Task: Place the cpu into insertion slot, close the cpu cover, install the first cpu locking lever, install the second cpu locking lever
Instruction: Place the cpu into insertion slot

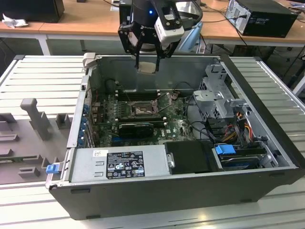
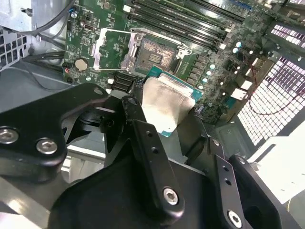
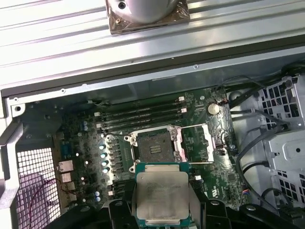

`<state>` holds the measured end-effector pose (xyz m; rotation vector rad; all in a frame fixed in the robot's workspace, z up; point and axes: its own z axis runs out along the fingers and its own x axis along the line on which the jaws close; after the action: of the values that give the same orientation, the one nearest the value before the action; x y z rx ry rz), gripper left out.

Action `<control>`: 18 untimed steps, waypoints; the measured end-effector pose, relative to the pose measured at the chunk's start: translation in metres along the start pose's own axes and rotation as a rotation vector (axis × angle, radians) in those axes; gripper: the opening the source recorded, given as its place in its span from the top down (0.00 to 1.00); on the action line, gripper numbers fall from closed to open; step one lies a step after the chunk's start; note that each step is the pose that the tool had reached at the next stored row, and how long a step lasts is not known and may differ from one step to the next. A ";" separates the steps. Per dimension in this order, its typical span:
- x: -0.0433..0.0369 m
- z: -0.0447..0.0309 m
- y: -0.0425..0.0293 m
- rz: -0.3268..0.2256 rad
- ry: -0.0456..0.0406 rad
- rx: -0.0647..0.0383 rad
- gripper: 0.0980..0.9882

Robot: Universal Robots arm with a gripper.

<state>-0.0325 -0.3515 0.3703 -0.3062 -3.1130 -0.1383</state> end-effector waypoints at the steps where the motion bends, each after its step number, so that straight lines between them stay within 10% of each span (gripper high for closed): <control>1: 0.0000 0.0000 0.0000 0.024 -0.0021 0.000 0.52; 18: 0.0000 0.0007 -0.0001 0.273 -0.0240 -0.004 0.52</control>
<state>-0.0325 -0.3515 0.3696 -0.7310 -3.0541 -0.1385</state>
